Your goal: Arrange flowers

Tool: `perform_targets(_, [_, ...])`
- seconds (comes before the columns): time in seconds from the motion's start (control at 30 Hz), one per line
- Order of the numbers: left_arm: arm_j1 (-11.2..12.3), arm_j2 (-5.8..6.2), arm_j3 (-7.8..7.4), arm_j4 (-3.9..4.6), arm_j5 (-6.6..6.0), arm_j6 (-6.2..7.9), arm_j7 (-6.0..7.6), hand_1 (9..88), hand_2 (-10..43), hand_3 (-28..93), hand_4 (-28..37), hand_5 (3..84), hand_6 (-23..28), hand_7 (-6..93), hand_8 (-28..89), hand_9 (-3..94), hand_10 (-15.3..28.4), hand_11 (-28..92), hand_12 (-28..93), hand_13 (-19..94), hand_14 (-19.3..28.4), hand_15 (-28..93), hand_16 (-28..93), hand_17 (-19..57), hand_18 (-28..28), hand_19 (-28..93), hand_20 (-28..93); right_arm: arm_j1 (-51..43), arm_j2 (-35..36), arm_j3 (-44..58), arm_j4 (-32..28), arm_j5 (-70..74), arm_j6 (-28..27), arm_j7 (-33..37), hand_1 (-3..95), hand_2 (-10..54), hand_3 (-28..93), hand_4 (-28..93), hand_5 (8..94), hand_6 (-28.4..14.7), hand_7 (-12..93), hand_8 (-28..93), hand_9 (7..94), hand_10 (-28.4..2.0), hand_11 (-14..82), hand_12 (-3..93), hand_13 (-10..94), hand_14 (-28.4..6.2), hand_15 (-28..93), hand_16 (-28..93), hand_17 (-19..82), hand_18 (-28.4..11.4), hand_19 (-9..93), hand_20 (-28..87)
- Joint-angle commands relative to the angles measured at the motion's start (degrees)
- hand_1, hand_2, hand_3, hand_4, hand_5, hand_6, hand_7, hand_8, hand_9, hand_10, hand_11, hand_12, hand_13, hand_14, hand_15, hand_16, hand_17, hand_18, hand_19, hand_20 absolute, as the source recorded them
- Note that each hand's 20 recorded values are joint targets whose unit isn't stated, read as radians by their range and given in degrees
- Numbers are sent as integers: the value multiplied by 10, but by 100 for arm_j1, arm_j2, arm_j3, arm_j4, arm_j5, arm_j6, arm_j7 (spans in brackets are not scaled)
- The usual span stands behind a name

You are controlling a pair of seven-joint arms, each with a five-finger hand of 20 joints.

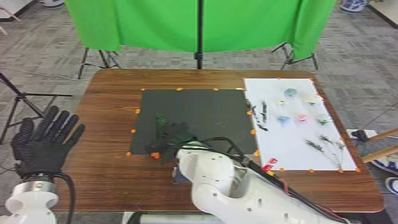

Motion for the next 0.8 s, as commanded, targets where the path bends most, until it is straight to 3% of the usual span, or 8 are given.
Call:
perform_targets(0.03, [-22, -9, 73, 87, 50, 28, -132, 233, 129, 739, -283, 428, 78, 108, -83, 357, 150, 212, 100, 264, 144, 302, -58, -33, 128, 271, 121, -63, -148, -28, 102, 68, -382, 2, 202, 105, 743, -169, 618, -113, 97, -100, 506, -240, 137, 158, 320, -284, 617, 113, 119, -284, 627, 284])
perform_targets(0.13, [-40, 5, 83, 94, 41, 30, -150, 233, 129, 739, -283, 428, 79, 108, -84, 357, 150, 213, 100, 264, 144, 303, -57, -33, 128, 270, 121, -123, -174, -42, 86, 49, -464, -3, 222, 135, 743, -174, 648, -129, 83, -101, 534, -239, 138, 153, 329, -278, 615, 112, 114, -284, 624, 280])
perform_targets(0.37, [-59, 15, 72, 94, 43, 54, -178, 233, 130, 737, -283, 428, 79, 108, -83, 356, 149, 213, 100, 264, 144, 304, -58, -33, 128, 270, 120, -196, -262, 28, 6, 303, -527, 151, 218, 129, 742, -170, 669, -133, 78, -100, 557, -242, 141, 152, 352, -274, 616, 114, 114, -284, 626, 273])
perform_targets(0.57, [-116, 14, 112, 113, 72, 64, -230, 233, 131, 737, -283, 428, 80, 107, -83, 357, 150, 213, 100, 264, 144, 304, -58, -34, 128, 271, 121, -208, -331, 17, -2, 400, -425, 252, 218, 125, 740, -169, 662, -134, 76, -98, 560, -246, 141, 153, 359, -273, 615, 117, 114, -284, 629, 265])
perform_targets(0.8, [-72, 9, 83, 106, 59, 60, -191, 233, 133, 737, -283, 428, 79, 108, -83, 356, 151, 212, 100, 263, 144, 305, -59, -33, 127, 271, 121, -227, -329, 29, -4, 372, -367, 328, 216, 119, 741, -167, 630, -116, 86, -95, 545, -262, 138, 157, 360, -277, 617, 118, 116, -284, 631, 258])
